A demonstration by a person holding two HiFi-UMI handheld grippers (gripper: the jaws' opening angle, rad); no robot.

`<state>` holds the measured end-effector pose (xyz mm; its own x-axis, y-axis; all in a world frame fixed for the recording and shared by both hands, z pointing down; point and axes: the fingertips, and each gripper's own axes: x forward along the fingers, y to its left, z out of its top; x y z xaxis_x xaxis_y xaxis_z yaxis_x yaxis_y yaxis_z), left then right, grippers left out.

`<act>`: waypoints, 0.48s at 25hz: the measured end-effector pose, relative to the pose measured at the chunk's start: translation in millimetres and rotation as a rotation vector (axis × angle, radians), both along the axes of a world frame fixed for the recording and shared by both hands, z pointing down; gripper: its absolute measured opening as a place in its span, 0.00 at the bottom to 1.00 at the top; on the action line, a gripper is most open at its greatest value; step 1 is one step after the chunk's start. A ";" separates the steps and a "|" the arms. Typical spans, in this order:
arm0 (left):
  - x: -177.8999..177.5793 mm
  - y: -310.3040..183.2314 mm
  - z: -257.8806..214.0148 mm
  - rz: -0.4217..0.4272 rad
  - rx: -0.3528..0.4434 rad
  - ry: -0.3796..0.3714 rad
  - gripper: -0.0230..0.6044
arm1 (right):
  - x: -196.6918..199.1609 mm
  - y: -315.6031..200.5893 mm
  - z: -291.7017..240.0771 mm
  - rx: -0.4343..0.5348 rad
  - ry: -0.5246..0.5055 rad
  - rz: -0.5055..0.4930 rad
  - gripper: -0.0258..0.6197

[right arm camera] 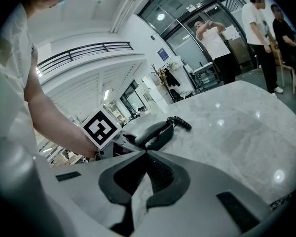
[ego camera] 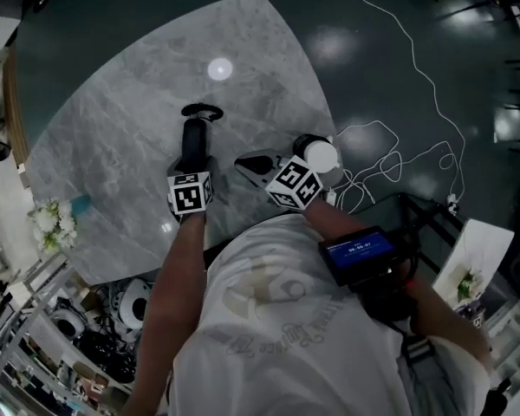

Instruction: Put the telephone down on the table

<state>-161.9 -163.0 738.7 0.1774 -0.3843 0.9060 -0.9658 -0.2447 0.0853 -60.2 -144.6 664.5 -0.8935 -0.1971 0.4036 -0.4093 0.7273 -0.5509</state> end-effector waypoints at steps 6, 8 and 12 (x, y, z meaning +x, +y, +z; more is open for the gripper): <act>0.9 7.4 -7.3 0.004 0.003 0.015 0.54 | -1.1 8.1 -10.5 0.006 0.005 0.000 0.06; -1.5 7.2 -9.3 0.005 0.005 0.019 0.57 | -3.0 8.9 -12.1 0.007 0.005 -0.001 0.06; -2.0 6.6 -7.6 0.016 0.005 0.028 0.63 | -2.6 9.2 -9.0 0.010 0.005 -0.003 0.06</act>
<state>-163.9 -156.3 731.1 0.2086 -0.3855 0.8988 -0.9592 -0.2602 0.1110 -62.8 -135.3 655.5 -0.8920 -0.1988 0.4060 -0.4102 0.7335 -0.5420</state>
